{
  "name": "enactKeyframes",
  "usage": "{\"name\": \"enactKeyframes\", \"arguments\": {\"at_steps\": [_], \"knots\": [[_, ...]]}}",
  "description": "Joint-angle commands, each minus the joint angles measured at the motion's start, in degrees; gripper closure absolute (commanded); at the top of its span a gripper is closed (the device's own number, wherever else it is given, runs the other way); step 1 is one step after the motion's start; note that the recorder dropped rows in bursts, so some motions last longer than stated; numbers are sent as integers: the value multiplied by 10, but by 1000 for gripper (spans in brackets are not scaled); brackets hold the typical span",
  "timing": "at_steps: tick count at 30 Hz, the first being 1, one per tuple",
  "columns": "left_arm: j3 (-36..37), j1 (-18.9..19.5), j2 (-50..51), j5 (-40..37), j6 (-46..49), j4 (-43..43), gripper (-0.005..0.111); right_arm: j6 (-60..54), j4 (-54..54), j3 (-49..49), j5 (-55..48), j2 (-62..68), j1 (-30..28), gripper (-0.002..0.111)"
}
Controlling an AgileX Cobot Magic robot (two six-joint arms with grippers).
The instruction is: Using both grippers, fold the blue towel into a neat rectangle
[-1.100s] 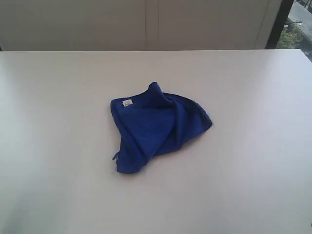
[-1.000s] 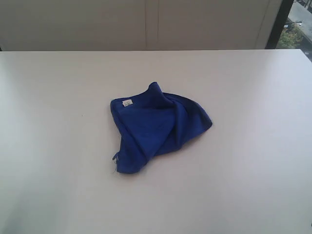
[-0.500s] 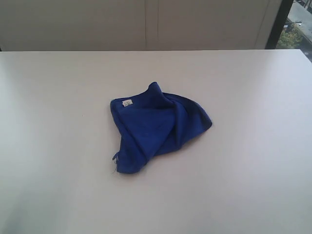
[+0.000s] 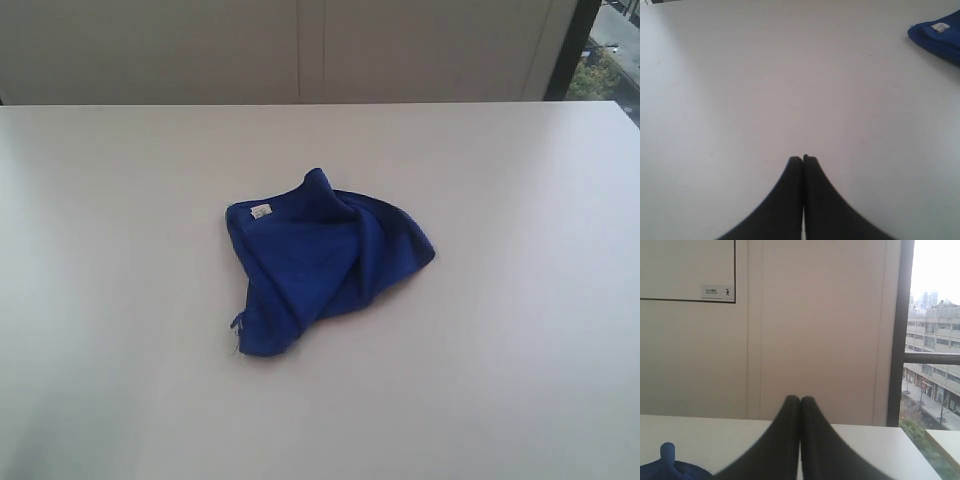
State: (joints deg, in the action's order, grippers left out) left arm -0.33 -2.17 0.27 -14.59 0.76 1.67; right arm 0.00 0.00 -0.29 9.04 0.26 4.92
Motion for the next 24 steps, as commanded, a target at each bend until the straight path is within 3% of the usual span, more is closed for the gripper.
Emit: {"name": "enactKeyframes", "arguments": {"at_steps": [1,14,24], "knots": [[3,1,-3,0,-4,0,107,0,0,3,26,-3,-4,108],[3,1,-3,0,-4,0,107,-19,0,-14,-17,15,-4,108],[3,1,-3,0,-4,0,107,-8,0,-167,-83,263,-4,108]]}}
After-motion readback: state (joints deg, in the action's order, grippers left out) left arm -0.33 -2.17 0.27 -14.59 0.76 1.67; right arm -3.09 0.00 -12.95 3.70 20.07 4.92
